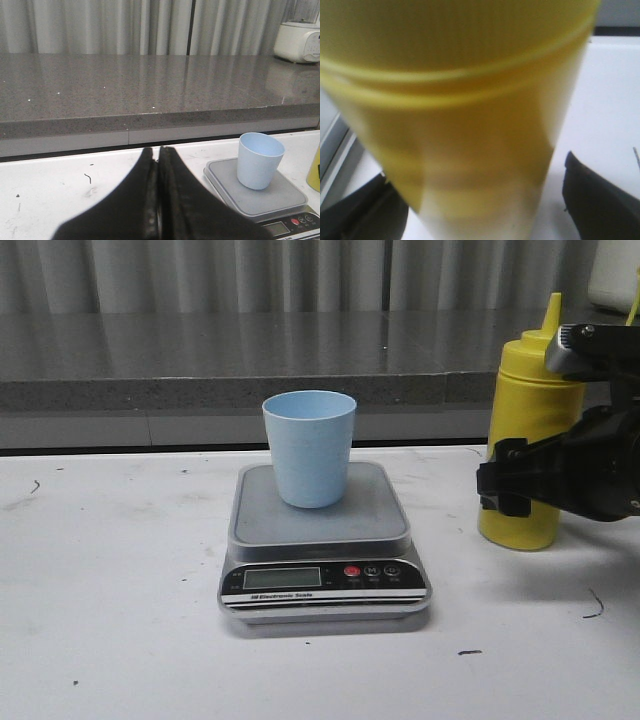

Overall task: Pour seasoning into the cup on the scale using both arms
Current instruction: 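Close the right gripper around the yellow squeeze bottle, then lift the yellow bottle and tilt its nozzle toward the blue cup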

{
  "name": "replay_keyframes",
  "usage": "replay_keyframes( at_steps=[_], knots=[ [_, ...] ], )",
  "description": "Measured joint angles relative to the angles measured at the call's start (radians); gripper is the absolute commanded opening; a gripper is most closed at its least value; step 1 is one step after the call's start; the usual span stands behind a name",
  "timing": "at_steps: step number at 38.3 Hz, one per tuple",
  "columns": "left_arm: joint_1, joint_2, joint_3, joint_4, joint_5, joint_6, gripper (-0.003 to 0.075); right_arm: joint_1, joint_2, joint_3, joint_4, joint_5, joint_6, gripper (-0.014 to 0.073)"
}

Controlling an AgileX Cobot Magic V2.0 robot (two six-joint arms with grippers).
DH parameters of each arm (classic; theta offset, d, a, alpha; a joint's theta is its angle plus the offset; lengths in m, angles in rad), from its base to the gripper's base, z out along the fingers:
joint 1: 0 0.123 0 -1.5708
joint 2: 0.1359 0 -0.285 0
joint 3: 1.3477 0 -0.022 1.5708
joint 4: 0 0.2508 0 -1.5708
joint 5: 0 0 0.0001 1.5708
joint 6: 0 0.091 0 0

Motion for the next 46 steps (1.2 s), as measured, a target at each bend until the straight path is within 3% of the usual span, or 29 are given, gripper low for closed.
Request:
replay_keyframes(
  at_steps=[8, 17, 19, 24, 27, 30, 34, 38, 46],
  knots=[
    [0.0, 0.0, 0.0, 0.0, 0.0, 0.0, -0.002, 0.0, 0.13, -0.002, 0.0, -0.274, 0.08, 0.0641],
    [0.0, 0.0, 0.0, 0.0, 0.0, 0.0, -0.002, 0.0, 0.198, -0.008, -0.002, -0.319, 0.11, 0.0624],
    [0.0, 0.0, 0.0, 0.0, 0.0, 0.0, -0.002, 0.0, 0.198, -0.008, -0.004, -0.32, 0.11, 0.0537],
    [0.0, 0.0, 0.0, 0.0, 0.0, 0.0, -0.002, 0.001, 0.198, -0.008, -0.013, -0.324, 0.112, 0.0201],
    [0.0, 0.0, 0.0, 0.0, 0.0, 0.0, -0.002, 0.001, 0.198, -0.008, -0.016, -0.324, 0.112, 0.0054],
    [0.0, 0.0, 0.0, 0.0, 0.0, 0.0, -0.002, 0.001, 0.196, -0.008, -0.028, -0.321, 0.112, 0.0],
    [0.0, 0.0, 0.0, 0.0, 0.0, 0.0, -0.002, 0.001, 0.164, -0.008, -0.044, -0.288, 0.106, 0.0002],
    [0.0, 0.0, 0.0, 0.0, 0.0, 0.0, -0.002, 0.001, 0.079, -0.008, -0.066, -0.28, 0.008, 0.0002],
    [0.0, 0.0, 0.0, 0.0, 0.0, -0.002, -0.002, 0.001, -0.041, -0.06, -0.105, -0.235, -0.436, 0.0002]
  ],
)
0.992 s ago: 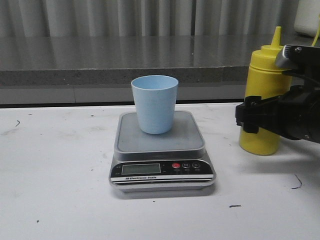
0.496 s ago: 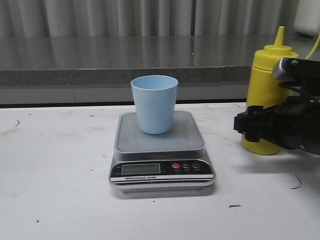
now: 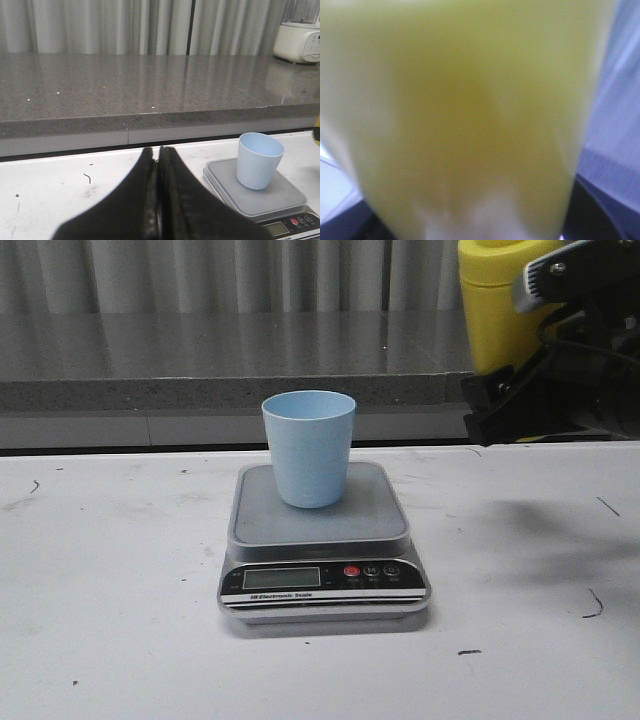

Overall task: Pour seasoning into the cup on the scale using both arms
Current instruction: 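Lift the yellow bottle and tilt its nozzle toward the blue cup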

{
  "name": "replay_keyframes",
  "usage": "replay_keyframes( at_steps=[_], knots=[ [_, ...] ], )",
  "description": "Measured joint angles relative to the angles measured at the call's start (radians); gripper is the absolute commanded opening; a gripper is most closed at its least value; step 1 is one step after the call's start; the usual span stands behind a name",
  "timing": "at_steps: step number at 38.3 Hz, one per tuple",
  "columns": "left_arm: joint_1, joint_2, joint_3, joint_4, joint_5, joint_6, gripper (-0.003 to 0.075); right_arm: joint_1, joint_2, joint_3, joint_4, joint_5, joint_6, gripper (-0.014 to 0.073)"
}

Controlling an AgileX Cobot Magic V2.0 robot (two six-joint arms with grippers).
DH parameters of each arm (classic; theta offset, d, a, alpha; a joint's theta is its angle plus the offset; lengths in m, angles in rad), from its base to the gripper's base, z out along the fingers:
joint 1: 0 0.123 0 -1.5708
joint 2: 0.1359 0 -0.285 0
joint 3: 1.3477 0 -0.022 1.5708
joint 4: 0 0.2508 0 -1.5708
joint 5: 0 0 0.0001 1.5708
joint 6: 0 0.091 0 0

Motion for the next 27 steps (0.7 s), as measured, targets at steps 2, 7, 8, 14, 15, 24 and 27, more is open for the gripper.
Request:
replay_keyframes(
  at_steps=[2, 7, 8, 14, 15, 24, 27],
  knots=[
    [0.0, 0.0, 0.0, 0.0, 0.0, 0.0, -0.002, 0.0, -0.003, -0.046, 0.0, 0.079, -0.123, 0.0002],
    [0.0, 0.0, 0.0, 0.0, 0.0, 0.0, -0.002, 0.0, -0.001, -0.152, 0.013, 0.259, -0.421, 0.0002],
    [0.0, 0.0, 0.0, 0.0, 0.0, 0.0, -0.002, 0.0, 0.002, -0.168, 0.016, 0.274, -0.478, 0.0002],
    [0.0, 0.0, 0.0, 0.0, 0.0, 0.0, -0.002, 0.0, 0.034, -0.247, 0.049, 0.3, -0.802, 0.0002],
    [0.0, 0.0, 0.0, 0.0, 0.0, 0.0, -0.002, 0.0, 0.041, -0.257, 0.051, 0.3, -0.861, 0.0002],
    [0.0, 0.0, 0.0, 0.0, 0.0, 0.0, -0.002, 0.0, 0.082, -0.367, 0.051, 0.3, -1.107, 0.0002],
    [0.0, 0.0, 0.002, 0.0, 0.0, 0.0, -0.002, 0.0, 0.082, -0.4, 0.036, 0.3, -1.149, 0.0002]
  ],
)
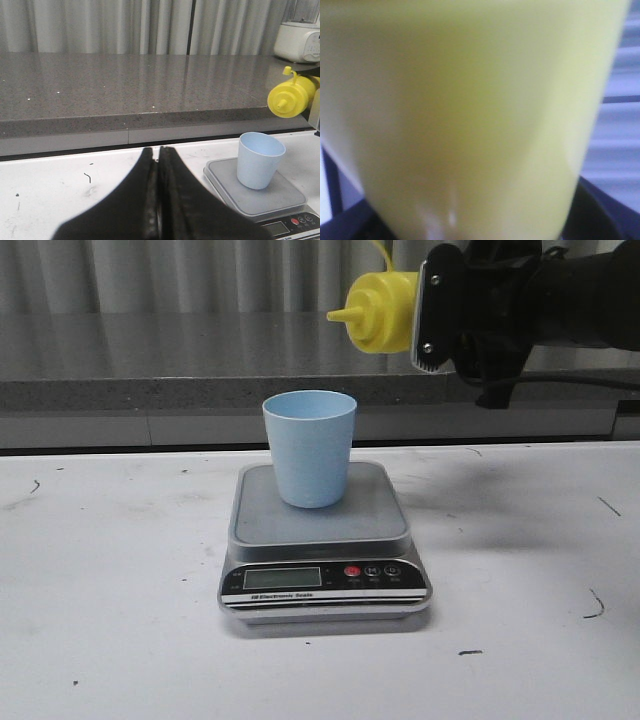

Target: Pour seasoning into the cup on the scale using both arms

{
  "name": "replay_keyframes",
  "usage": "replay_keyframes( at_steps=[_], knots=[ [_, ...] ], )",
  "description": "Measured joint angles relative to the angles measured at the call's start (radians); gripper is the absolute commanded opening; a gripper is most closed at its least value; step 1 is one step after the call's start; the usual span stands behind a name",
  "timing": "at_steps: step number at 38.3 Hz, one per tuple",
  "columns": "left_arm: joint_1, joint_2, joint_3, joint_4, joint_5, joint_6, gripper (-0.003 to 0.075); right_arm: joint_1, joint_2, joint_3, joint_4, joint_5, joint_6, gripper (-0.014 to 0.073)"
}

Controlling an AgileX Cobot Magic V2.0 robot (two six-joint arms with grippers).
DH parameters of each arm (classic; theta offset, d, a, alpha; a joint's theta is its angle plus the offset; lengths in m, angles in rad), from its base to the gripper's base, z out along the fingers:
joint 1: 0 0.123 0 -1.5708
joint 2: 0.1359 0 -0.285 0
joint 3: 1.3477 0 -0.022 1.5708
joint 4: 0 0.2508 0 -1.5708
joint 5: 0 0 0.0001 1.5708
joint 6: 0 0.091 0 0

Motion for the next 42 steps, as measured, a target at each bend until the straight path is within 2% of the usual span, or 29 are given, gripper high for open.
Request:
replay_keyframes(
  at_steps=[9, 14, 17, 21, 25, 30, 36, 42],
  knots=[
    [0.0, 0.0, 0.0, 0.0, 0.0, 0.0, -0.002, 0.0, 0.0, -0.014, -0.077, 0.01, -0.104, 0.0002],
    [0.0, 0.0, 0.0, 0.0, 0.0, 0.0, -0.002, 0.0, 0.0, -0.014, -0.09, 0.02, -0.114, 0.0002],
    [0.0, 0.0, 0.0, 0.0, 0.0, 0.0, -0.002, 0.0, 0.0, -0.014, -0.09, 0.022, -0.077, 0.0002],
    [0.0, 0.0, 0.0, 0.0, 0.0, 0.0, -0.002, 0.004, 0.0, -0.014, -0.041, -0.001, 0.125, 0.0002],
    [0.0, 0.0, 0.0, 0.0, 0.0, 0.0, -0.002, 0.021, 0.0, -0.014, 0.138, -0.05, 0.424, 0.0002],
    [0.0, 0.0, 0.0, 0.0, 0.0, 0.0, -0.002, 0.04, -0.007, -0.015, 0.335, -0.041, 0.683, 0.0002],
    [0.0, 0.0, 0.0, 0.0, 0.0, 0.0, -0.002, 0.043, -0.029, -0.015, 0.451, 0.082, 0.907, 0.0001],
    [0.0, 0.0, 0.0, 0.0, 0.0, 0.0, -0.002, 0.045, -0.062, -0.015, 0.465, 0.263, 1.097, 0.0001]
  ],
)
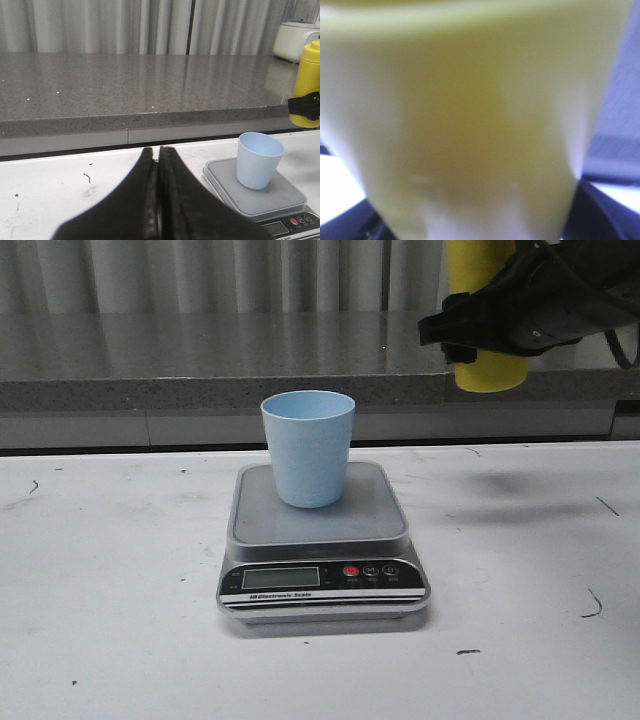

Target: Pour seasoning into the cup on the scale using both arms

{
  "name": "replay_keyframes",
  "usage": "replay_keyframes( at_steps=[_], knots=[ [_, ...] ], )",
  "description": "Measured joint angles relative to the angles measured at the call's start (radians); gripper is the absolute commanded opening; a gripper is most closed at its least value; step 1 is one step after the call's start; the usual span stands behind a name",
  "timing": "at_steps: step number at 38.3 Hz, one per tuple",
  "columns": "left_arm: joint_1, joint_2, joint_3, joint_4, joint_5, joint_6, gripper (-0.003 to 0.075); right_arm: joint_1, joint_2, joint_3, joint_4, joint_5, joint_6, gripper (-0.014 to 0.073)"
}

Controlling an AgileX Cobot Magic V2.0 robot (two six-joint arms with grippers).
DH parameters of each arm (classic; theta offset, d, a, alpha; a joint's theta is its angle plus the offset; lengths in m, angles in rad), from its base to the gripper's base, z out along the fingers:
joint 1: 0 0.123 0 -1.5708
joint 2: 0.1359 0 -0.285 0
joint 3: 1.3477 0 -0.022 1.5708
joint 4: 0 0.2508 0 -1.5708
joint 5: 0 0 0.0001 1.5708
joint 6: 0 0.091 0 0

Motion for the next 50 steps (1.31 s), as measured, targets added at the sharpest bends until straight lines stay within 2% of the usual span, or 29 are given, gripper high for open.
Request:
replay_keyframes(
  at_steps=[3, 7, 14, 19, 33, 41, 43, 50],
  knots=[
    [0.0, 0.0, 0.0, 0.0, 0.0, 0.0, -0.002, 0.0, -0.036, 0.02, 0.0, 0.04, 0.108, 0.0001],
    [0.0, 0.0, 0.0, 0.0, 0.0, 0.0, -0.002, 0.0, -0.101, 0.104, -0.021, 0.023, 0.23, 0.0001],
    [0.0, 0.0, 0.0, 0.0, 0.0, 0.0, -0.002, 0.0, -0.146, 0.337, -0.21, -0.173, 0.327, 0.0001],
    [0.0, 0.0, 0.0, 0.0, 0.0, 0.0, -0.002, 0.0, -0.088, 0.441, -0.287, -0.301, 0.413, 0.0001],
    [0.0, 0.0, 0.0, 0.0, 0.0, 0.0, -0.002, 0.0, 0.163, 0.456, -0.329, -0.561, 0.485, 0.0002],
    [0.0, 0.0, 0.0, 0.0, 0.0, 0.0, -0.002, 0.0, 0.192, 0.464, -0.329, -0.615, 0.489, 0.001],
    [0.0, 0.0, 0.0, 0.0, 0.0, 0.0, -0.002, 0.0, 0.197, 0.464, -0.329, -0.625, 0.491, 0.0069],
    [0.0, 0.0, 0.0, 0.0, 0.0, 0.0, -0.002, 0.0, 0.201, 0.466, -0.331, -0.631, 0.492, 0.0515]
  ],
)
